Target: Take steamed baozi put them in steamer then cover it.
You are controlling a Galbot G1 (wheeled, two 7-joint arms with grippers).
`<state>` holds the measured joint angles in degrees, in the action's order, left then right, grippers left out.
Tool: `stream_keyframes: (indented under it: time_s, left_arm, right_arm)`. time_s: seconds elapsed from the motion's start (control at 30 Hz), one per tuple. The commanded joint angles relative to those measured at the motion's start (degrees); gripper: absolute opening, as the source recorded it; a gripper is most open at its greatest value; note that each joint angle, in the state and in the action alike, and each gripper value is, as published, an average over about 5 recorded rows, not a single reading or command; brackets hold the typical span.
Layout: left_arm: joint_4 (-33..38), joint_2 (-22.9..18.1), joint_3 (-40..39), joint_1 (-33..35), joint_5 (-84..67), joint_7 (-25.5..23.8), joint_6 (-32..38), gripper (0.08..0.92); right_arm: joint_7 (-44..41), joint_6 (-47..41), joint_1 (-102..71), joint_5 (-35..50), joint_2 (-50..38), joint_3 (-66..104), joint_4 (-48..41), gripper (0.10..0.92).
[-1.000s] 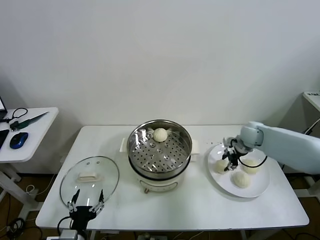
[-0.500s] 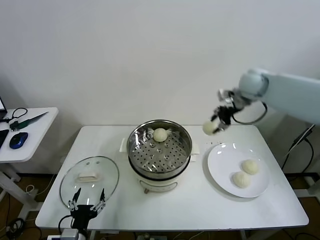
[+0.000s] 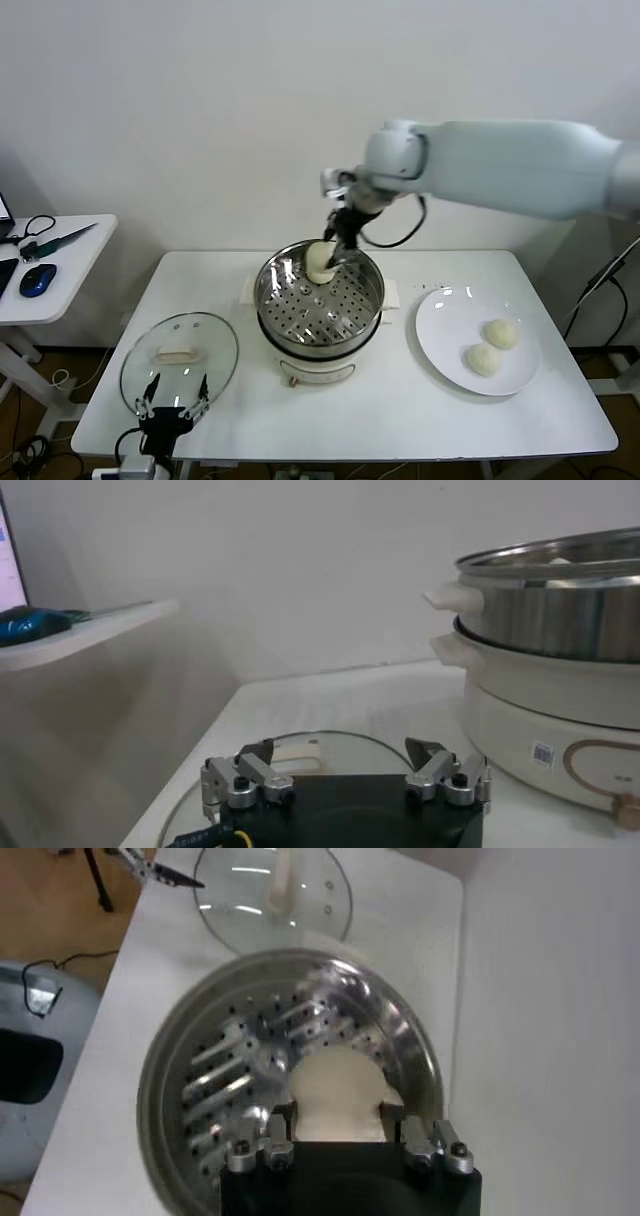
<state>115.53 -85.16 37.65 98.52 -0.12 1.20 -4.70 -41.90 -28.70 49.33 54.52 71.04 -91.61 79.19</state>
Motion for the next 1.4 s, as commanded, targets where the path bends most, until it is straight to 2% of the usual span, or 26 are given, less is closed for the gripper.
stream_keyframes:
  time_s: [0.03,0.37,0.53,0.8,0.9,1.1,1.23,1.4]
  left_arm:
    - [-0.1,0.0,0.0,0.0,-0.1,0.0,-0.1,0.823]
    - [-0.6,0.1,-0.3,-0.3,0.0,0.0,0.0,0.823]
    - [-0.7,0.1,-0.3,-0.4,0.0,0.0,0.0,0.823]
    - [-0.6,0.0,-0.2,-0.2,0.1,0.1,0.2,0.823]
    - [-0.3,-0.3,-0.3,-0.1,0.2,0.1,0.2,0.823]
    - [0.2,-0.6,-0.4,0.3,0.5,0.1,0.2,0.823]
    - [0.4,-0.5,-0.3,0.6,0.4,0.2,0.2,0.823]
    - [0.4,-0.2,-0.2,0.7,0.2,0.2,0.2,0.823]
  right_arm:
    - [6.6,-5.2,-9.8,1.6,7.9,1.3,-3.0,0.577]
    - [8.0,-5.3,-15.8,-2.6,10.5,2.7,-11.5,0.577]
    - [7.8,-5.1,-16.5,-3.0,10.9,2.9,-12.7,0.588]
    - [3.5,-2.2,-11.0,-3.4,6.8,2.8,-8.8,0.780]
    - [-2.5,2.8,-3.9,-4.0,1.8,-1.0,-6.1,0.816]
    - [-15.2,11.6,9.5,-6.6,-13.4,-10.8,-0.7,0.823]
    - [-17.1,13.9,13.1,-11.4,-23.5,-16.3,4.5,0.823]
    - [-14.5,14.1,8.0,-20.9,-34.5,-18.1,8.4,0.823]
